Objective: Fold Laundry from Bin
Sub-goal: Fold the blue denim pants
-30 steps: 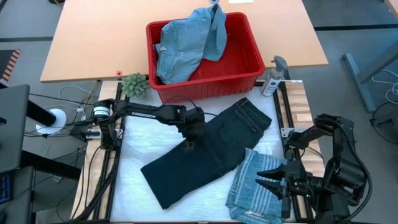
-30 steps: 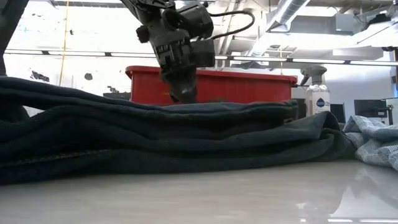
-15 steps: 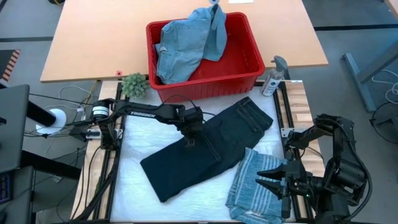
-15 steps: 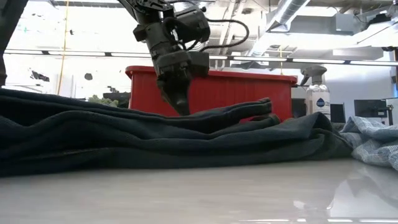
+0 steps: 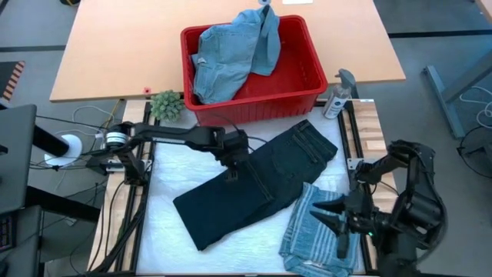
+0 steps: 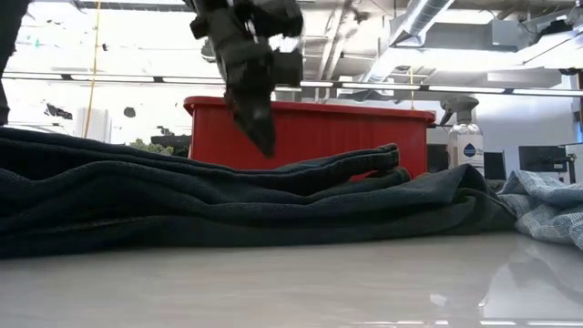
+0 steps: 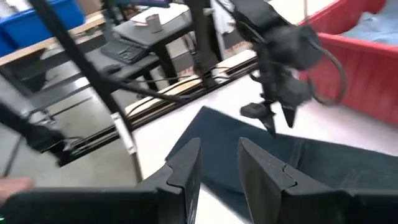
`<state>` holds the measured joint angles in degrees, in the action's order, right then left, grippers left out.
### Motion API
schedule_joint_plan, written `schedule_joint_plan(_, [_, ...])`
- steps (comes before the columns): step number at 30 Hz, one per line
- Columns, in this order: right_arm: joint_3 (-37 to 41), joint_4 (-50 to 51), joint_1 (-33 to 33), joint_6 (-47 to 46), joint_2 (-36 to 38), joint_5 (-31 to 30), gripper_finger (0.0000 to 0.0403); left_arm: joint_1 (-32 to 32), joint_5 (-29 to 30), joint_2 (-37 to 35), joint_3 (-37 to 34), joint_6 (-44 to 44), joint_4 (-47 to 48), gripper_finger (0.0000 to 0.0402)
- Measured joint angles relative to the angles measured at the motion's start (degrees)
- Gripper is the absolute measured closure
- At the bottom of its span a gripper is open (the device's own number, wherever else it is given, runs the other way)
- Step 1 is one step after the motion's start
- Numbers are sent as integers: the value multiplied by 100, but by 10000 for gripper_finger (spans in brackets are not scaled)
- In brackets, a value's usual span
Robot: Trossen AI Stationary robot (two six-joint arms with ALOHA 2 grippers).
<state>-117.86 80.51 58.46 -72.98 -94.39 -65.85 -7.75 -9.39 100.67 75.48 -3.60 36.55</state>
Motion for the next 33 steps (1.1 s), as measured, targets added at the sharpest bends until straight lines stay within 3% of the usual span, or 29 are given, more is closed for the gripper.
schedule_joint_plan(7, [-2,536,-1192,311,-57,201,293,-2,823,-1320,419,-248,882,141])
schedule_joint_plan(13, [700,11,-2500,2331,-51,576,351,161,968,-2981,436,-1491,880,141])
schedule_joint_plan(16, [1308,-1136,-2939,3526,-57,977,387,473,1401,-3698,436,-1980,720,141])
schedule_joint_plan(22, [3191,-5094,-3792,5481,-66,3679,387,1354,2387,-4722,286,-2440,233,141])
schedule_joint_plan(25, [4202,-6801,-4189,5518,-58,4417,387,1839,2980,-4994,66,-2581,2,141])
schedule_joint_plan(28, [5025,-7792,-4497,5245,-50,4988,387,2304,3533,-5114,-180,-2689,-260,141])
schedule_joint_plan(33, [6225,-8818,-4739,4779,-57,5232,387,2941,4221,-5047,-705,-3030,-692,141])
